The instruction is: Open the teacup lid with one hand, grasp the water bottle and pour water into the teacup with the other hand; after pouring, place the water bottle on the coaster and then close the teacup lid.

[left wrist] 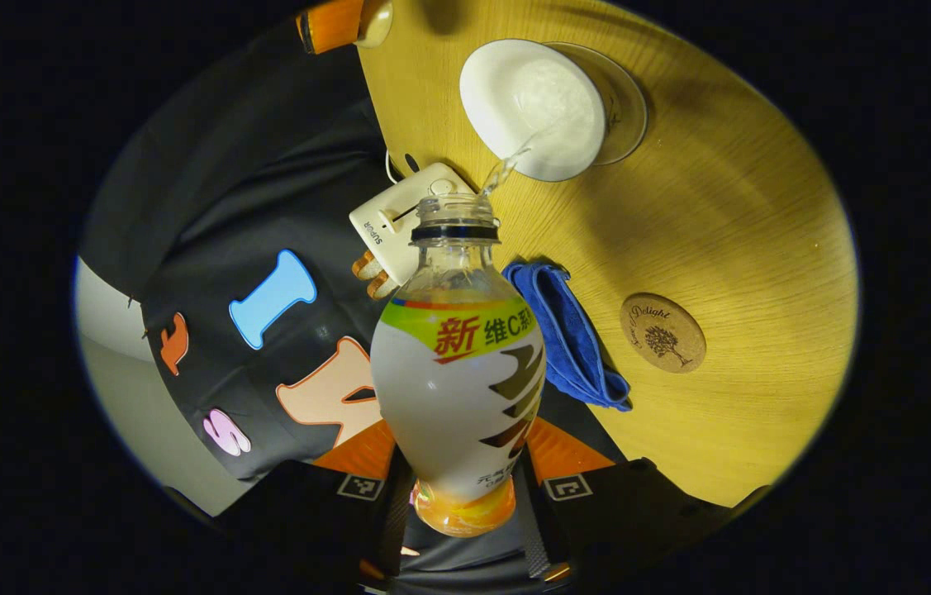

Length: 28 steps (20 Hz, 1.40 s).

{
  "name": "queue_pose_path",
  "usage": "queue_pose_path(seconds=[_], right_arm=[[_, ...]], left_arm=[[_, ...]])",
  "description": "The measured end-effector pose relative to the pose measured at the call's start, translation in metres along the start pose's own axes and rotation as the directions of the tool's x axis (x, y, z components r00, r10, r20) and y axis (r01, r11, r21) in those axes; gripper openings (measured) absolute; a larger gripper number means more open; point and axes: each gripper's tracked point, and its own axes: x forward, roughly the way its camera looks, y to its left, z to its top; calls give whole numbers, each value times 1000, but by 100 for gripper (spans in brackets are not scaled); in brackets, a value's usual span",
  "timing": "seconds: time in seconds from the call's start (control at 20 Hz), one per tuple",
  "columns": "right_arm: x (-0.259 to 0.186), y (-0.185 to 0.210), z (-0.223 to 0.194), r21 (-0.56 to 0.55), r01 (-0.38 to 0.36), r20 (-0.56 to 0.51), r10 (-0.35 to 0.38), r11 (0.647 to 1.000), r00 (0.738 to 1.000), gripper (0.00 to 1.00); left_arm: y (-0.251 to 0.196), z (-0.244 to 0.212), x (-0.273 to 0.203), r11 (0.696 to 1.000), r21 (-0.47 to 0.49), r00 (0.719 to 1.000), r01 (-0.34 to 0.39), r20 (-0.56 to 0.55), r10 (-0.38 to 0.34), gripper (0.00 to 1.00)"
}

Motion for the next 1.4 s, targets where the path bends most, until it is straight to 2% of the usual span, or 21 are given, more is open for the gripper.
queue_pose_path(seconds=[0.2, 0.3, 0.35, 0.45, 0.5, 0.55, 0.6, 0.65, 0.7, 0.85, 0.95, 1.15, 1.25, 1.35, 1.4], right_arm=[[0, 0, 0, 0, -1, 1, 1, 1000, 1000, 35], [1, -1, -1, 0, 2, 0, -2, 1000, 1000, 35], [0, -1, -1, 0, 3, 0, -3, 1000, 1000, 35], [1, -1, -1, 0, 5, 0, -5, 1000, 1000, 35], [1, -1, -1, 0, 6, 0, -6, 1000, 1000, 35], [1, -1, 0, -1, 8, 1, -8, 1000, 1000, 35], [1, -2, -1, -1, 11, 2, -11, 1000, 1000, 35], [1, -1, -1, 0, 13, 1, -13, 1000, 1000, 35], [1, -1, -1, 0, 13, 2, -13, 1000, 1000, 35], [0, -1, 0, 0, 15, 4, -15, 1000, 1000, 35], [0, -1, 0, 0, 16, 4, -16, 1000, 1000, 35], [0, -1, 0, 0, 16, 5, -16, 1000, 1000, 35], [1, -1, -1, 0, 16, 4, -16, 1000, 1000, 35], [0, -1, 0, 0, 14, 3, -14, 1000, 1000, 35], [0, -1, 0, 0, 14, 3, -14, 1000, 1000, 35]], left_arm=[[-10, 6, 4, 1000, -22, 1000, 2, 9, -2, 54], [-29, 9, 5, 990, -133, 999, 49, 25, -46, 54], [-39, 11, 4, 975, -210, 997, 77, 39, -70, 54], [-55, 17, 0, 924, -366, 993, 112, 66, -95, 54], [-62, 19, -3, 890, -440, 992, 122, 78, -97, 54], [-67, 22, -6, 839, -526, 990, 136, 99, -98, 55], [-72, 26, -8, 773, -615, 987, 154, 125, -97, 56], [-75, 26, -11, 695, -701, 986, 162, 142, -87, 52], [-77, 26, -14, 608, -777, 986, 164, 151, -74, 54], [-70, 22, -19, 315, -935, 986, 161, 169, -1, 54], [-64, 13, -13, 129, -981, 988, 141, 148, 41, 54], [-61, -18, -1, -201, -977, 992, 68, 44, 120, 54], [-61, -28, 5, -340, -940, 990, 38, -11, 140, 53], [-57, -30, 18, -435, -899, 988, 50, -19, 155, 53], [-58, -27, 21, -469, -881, 987, 65, -14, 163, 53]])
